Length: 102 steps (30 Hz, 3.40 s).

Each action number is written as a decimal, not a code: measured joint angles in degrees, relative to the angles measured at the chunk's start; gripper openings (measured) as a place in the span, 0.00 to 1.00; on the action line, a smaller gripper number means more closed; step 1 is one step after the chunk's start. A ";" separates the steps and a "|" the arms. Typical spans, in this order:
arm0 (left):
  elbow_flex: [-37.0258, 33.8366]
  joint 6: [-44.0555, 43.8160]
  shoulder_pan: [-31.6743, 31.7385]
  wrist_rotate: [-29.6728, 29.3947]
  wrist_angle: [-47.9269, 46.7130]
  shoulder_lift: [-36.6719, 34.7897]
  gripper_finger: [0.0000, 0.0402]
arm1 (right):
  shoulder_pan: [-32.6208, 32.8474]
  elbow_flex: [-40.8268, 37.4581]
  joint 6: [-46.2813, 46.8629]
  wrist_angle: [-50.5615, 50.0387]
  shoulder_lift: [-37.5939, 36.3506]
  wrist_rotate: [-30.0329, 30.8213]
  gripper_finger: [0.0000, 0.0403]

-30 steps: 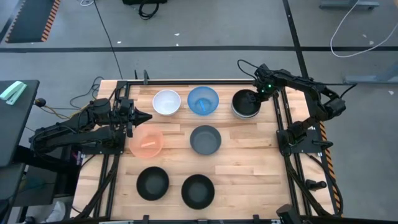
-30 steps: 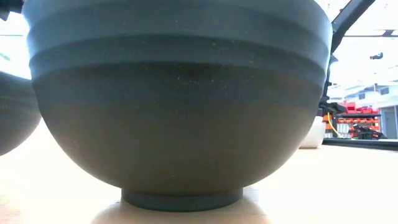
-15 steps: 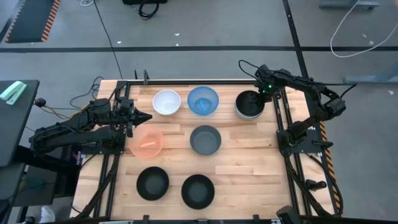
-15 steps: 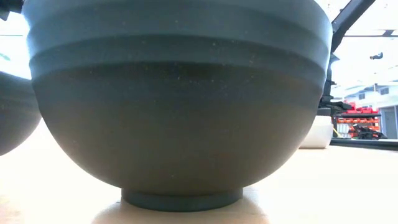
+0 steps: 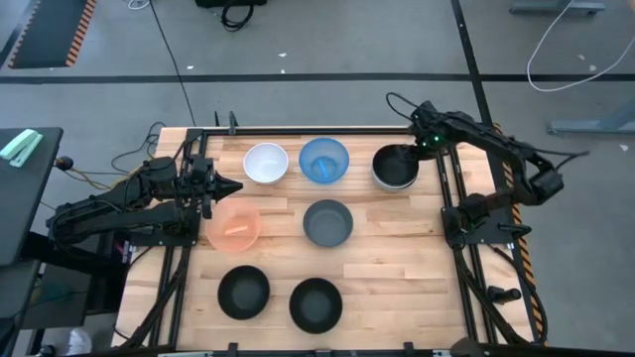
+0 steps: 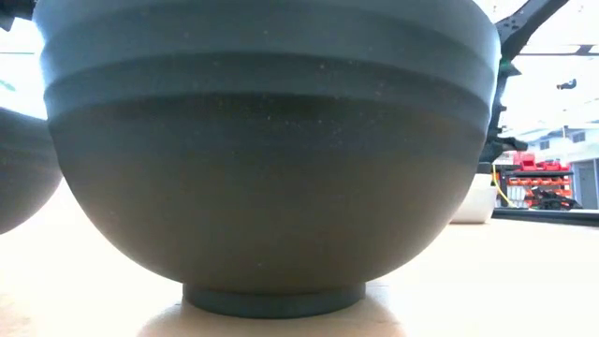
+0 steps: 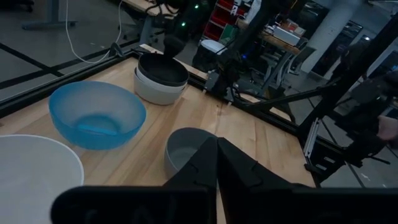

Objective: Nest bowls inside each other
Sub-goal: Stack the stacked bowls on top of the top gray bowl, then stack the white bowl on top of the orange bowl

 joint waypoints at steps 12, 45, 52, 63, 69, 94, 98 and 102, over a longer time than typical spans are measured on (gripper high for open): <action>0.00 0.00 0.00 0.00 0.00 0.00 0.07 | 1.35 0.00 1.86 -12.62 -11.84 2.34 0.30; 0.00 1.59 3.42 -8.70 -7.91 19.00 0.06 | 55.97 0.02 33.19 2.79 -11.54 7.53 0.13; 1.46 9.38 7.92 -12.35 -8.07 25.69 0.11 | 59.10 0.02 36.00 3.32 -11.72 8.17 0.13; 15.89 24.49 12.28 -12.33 -22.41 39.68 0.13 | 61.92 0.02 37.86 6.14 -11.71 8.80 0.13; 24.09 28.62 12.28 -6.19 -30.41 48.18 0.19 | 62.23 0.02 37.83 6.10 -11.71 8.84 0.13; 27.45 30.05 16.17 -3.21 -25.90 62.95 0.25 | 65.57 0.02 38.69 5.95 -11.71 10.33 0.13; 27.45 30.13 16.13 -2.36 -25.99 62.95 0.26 | 65.56 0.02 38.66 5.96 -11.71 10.33 0.13; 27.45 30.49 16.09 -1.84 -26.01 62.98 0.26 | 65.53 0.02 38.68 5.97 -11.71 10.33 0.13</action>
